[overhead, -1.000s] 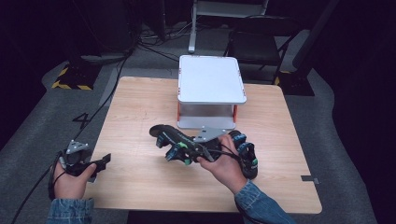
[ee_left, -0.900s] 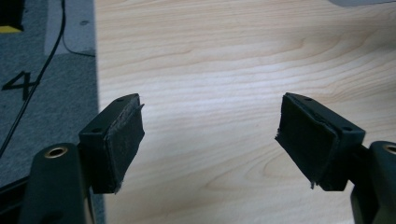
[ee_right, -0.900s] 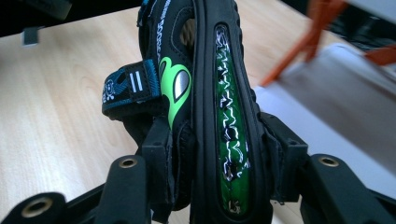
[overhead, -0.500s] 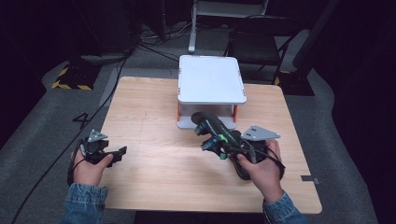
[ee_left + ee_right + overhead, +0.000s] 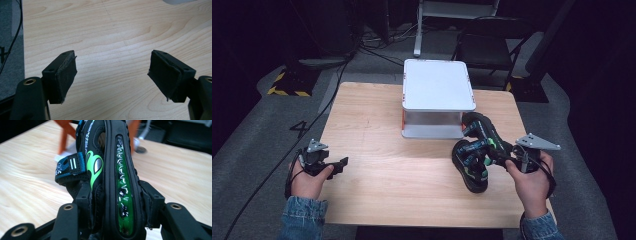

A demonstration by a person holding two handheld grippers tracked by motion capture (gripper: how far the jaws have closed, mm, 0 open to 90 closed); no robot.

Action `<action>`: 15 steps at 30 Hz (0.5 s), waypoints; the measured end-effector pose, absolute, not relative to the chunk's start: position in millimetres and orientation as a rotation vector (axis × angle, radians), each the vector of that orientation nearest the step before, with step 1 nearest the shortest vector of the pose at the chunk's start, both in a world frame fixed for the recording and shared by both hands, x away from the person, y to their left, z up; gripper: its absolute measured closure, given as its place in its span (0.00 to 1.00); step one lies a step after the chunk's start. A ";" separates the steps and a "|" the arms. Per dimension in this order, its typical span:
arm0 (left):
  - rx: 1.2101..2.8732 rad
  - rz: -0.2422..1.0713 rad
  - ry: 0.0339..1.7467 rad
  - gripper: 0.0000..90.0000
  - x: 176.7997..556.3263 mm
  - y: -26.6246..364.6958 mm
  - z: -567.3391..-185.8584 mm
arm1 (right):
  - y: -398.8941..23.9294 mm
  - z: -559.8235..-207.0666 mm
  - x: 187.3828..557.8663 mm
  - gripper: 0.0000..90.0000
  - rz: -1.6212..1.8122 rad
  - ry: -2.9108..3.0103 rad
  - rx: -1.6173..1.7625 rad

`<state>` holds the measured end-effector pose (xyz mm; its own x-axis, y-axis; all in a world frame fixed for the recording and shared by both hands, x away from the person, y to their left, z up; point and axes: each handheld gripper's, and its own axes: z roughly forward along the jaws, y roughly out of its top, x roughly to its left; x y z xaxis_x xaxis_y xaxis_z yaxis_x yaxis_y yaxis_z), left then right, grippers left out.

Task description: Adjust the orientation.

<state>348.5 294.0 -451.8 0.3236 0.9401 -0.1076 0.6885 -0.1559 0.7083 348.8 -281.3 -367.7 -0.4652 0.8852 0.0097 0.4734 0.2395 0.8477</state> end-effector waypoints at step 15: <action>1.920 0.476 1.437 0.25 346.2 296.4 -452.1 | -314.2 -408.8 361.5 0.57 1.090 2.005 1.550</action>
<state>346.2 296.4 -452.1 0.3225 0.9405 -0.1068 0.6904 -0.1565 0.7063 361.5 -314.2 -408.8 -0.3193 0.9347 0.1564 0.6394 0.0907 0.7635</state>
